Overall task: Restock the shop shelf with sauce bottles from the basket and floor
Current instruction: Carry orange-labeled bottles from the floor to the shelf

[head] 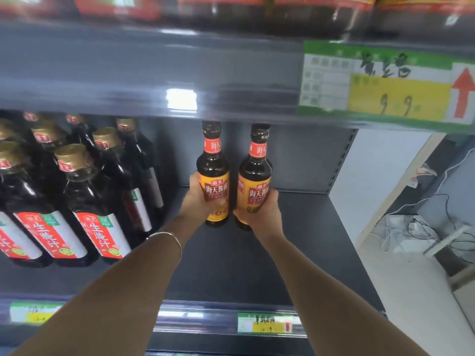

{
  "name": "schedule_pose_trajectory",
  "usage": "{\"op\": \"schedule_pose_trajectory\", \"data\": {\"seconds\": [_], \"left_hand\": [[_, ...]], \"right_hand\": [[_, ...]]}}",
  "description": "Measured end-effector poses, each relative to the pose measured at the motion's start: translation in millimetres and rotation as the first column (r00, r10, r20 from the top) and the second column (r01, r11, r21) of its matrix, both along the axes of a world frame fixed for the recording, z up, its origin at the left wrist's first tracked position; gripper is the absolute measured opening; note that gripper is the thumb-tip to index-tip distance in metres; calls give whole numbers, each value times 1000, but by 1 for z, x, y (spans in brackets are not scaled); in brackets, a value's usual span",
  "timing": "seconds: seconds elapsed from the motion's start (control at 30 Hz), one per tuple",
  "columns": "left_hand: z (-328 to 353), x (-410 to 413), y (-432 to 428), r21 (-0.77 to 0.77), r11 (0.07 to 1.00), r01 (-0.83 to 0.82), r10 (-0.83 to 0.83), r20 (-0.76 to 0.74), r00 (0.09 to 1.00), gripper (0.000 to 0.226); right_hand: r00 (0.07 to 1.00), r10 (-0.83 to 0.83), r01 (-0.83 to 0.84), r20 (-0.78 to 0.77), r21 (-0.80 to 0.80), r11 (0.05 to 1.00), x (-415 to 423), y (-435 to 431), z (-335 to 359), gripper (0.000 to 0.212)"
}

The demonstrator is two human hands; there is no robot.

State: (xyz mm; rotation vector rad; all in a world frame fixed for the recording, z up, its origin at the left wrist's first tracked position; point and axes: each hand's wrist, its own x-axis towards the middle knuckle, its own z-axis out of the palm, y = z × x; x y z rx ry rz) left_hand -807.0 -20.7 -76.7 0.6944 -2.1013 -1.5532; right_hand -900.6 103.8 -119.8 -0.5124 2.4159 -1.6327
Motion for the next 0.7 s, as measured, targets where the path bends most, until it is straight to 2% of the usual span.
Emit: {"op": "schedule_pose_trajectory", "data": {"seconds": [0.1,0.2,0.33,0.47,0.7], "left_hand": [[-3,-13,-7,-63,996,-59,60,24,998,82],[-8,-18,-9,-47,997,-59,58,-37,998,77],[-14,-18,-3,15,997,-76,76,-22,997,82],[-14,-23,2,-41,986,-163,164,40,986,75],[-12,-23,3,-64,987,-147,150,48,987,72]], "right_hand": [[998,-35,37,-57,34,999,-12,-11,-2,78],[999,-20,21,-42,18,1000,-19,-13,-5,82],[998,54,-55,-18,-33,998,-20,-4,-12,73],[999,10,-9,-45,24,1000,-20,-9,-12,69],[997,-11,14,-76,49,999,-24,-13,-13,69]]}}
